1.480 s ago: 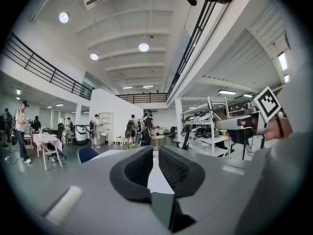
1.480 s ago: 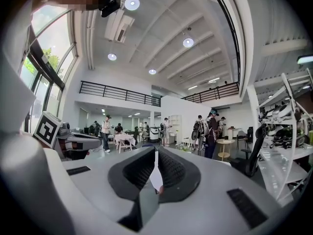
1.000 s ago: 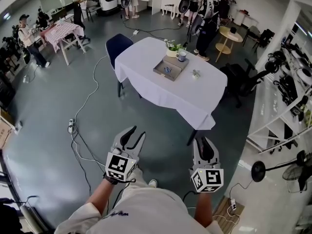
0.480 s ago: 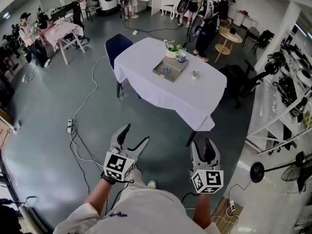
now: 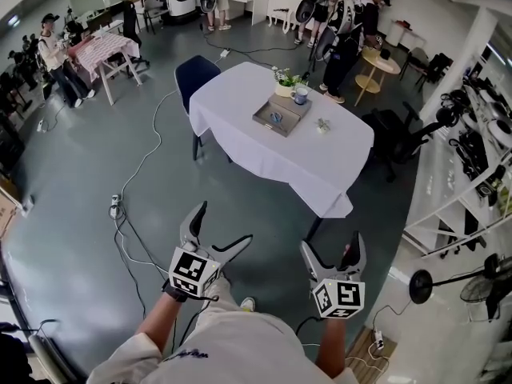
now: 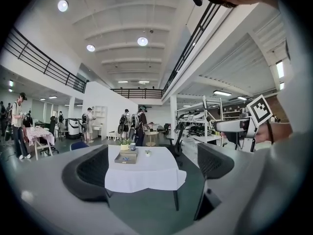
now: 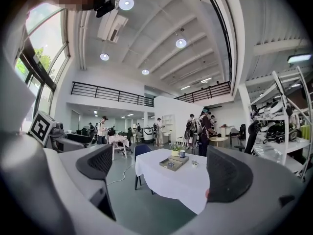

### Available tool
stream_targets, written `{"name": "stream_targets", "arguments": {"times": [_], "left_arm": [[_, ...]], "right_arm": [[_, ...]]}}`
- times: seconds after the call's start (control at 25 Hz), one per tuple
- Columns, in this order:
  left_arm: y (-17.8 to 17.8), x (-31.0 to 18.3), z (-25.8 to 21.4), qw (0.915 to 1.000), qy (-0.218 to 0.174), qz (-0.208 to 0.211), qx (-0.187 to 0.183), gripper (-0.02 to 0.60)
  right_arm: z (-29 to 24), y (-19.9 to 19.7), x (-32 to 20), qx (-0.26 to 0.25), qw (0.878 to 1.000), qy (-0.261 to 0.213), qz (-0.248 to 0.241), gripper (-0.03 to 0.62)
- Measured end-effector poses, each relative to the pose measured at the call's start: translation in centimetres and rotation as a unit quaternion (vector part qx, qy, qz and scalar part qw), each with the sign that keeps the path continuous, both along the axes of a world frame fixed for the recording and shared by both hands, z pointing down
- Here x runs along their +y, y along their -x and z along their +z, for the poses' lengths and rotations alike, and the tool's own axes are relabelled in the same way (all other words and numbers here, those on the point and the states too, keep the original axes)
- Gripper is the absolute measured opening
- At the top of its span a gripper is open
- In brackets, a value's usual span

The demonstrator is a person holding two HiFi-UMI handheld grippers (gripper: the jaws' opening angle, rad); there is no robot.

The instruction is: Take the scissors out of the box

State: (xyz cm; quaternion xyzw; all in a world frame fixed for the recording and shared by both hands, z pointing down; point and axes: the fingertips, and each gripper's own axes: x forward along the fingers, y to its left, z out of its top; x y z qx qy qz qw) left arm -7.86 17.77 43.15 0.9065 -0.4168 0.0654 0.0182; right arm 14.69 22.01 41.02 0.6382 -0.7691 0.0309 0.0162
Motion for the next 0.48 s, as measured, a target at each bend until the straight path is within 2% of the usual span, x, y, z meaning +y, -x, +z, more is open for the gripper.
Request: {"name": "stream_targets", "arguments": {"times": [0.24, 0.48], "left_arm": [[0.2, 0.3, 0.4, 1.0000, 0.001, 0.001, 0.004, 0.589], [0.4, 0.3, 1.0, 1.0000, 0.009, -0.001, 0.002, 0.591]], "right_arm": [[0.2, -0.4, 0.4, 0.008, 1.000, -0.002, 0.004, 0.594], [1.1, -0.6, 0.5, 0.003, 1.000, 0.009, 0.004, 0.592]]}}
